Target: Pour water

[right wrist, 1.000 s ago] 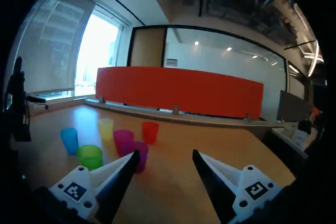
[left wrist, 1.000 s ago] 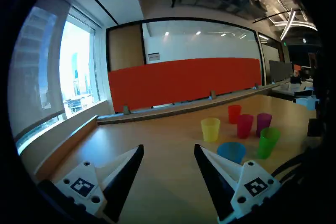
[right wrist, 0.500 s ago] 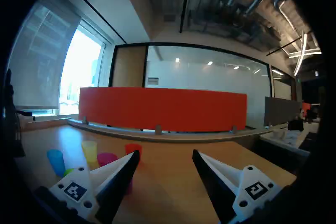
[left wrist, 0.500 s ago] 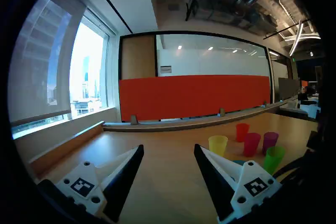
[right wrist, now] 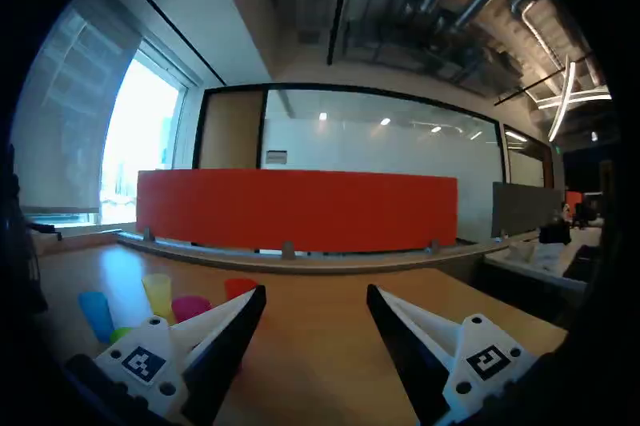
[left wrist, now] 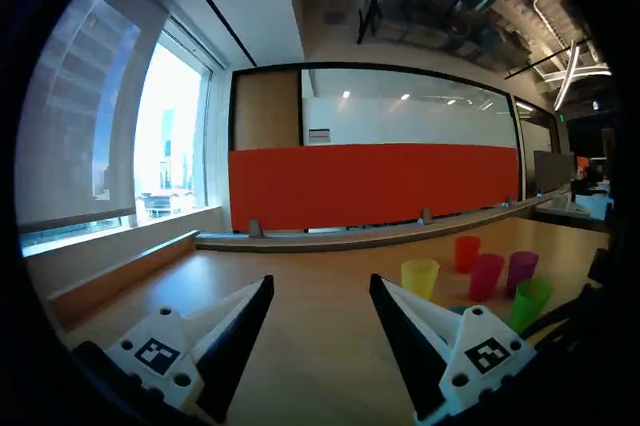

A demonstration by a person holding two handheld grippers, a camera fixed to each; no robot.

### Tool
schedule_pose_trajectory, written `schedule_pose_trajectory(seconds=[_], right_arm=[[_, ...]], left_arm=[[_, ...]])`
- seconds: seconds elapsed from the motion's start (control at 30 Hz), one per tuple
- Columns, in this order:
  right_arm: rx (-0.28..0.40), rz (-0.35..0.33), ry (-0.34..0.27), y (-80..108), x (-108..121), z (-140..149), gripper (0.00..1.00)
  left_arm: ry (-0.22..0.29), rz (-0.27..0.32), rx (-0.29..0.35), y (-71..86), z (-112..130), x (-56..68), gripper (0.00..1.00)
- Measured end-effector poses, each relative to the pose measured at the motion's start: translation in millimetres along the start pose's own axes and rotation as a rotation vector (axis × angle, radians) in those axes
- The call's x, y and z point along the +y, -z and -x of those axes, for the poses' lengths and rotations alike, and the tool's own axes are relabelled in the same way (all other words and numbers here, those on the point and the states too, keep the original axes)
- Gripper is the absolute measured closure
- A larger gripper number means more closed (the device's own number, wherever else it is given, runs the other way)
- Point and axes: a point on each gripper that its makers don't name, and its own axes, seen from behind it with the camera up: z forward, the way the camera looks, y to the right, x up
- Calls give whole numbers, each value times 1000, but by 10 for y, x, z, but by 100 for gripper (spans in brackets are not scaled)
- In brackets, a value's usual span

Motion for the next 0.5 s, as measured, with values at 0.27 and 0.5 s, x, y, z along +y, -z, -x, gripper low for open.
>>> schedule_pose_trajectory(seconds=[0.27,0.5], right_arm=[[-42,14,-14,-40,52,59,3],[-63,31,-13,-71,69,43,3]], left_arm=[[-42,-43,25,-53,-43,-3,12],[-38,-47,43,-123,-19,78,12]])
